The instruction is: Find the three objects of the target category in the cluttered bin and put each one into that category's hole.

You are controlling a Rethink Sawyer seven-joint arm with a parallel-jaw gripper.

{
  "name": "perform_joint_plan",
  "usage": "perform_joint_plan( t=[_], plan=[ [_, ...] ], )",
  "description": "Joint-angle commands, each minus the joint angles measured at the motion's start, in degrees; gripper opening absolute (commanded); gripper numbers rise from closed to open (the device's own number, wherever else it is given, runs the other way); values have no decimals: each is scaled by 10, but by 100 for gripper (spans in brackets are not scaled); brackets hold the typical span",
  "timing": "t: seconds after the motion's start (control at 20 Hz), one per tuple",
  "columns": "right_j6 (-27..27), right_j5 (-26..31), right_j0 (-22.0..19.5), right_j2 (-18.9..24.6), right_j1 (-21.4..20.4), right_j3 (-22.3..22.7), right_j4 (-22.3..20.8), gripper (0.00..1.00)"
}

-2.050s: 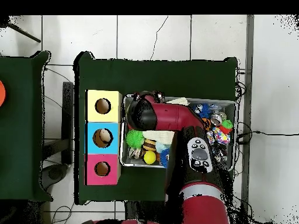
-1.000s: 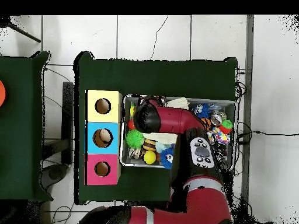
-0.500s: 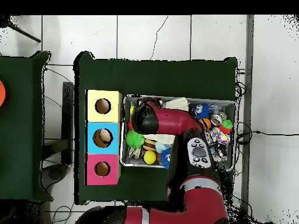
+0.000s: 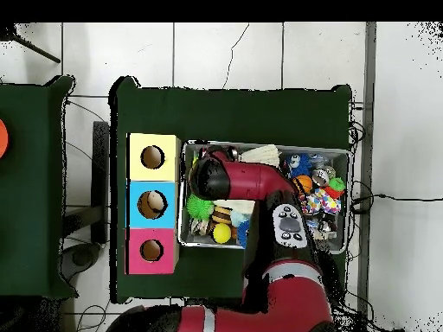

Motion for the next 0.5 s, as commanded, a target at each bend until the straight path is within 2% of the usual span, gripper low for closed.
perform_joint_plan(
  t=[0.05,0.5],
  plan=[
    [82,-18,-2,23,45,39,-13,100],
    [102,-36,13,-2,57,39,-6,100]
  ],
)
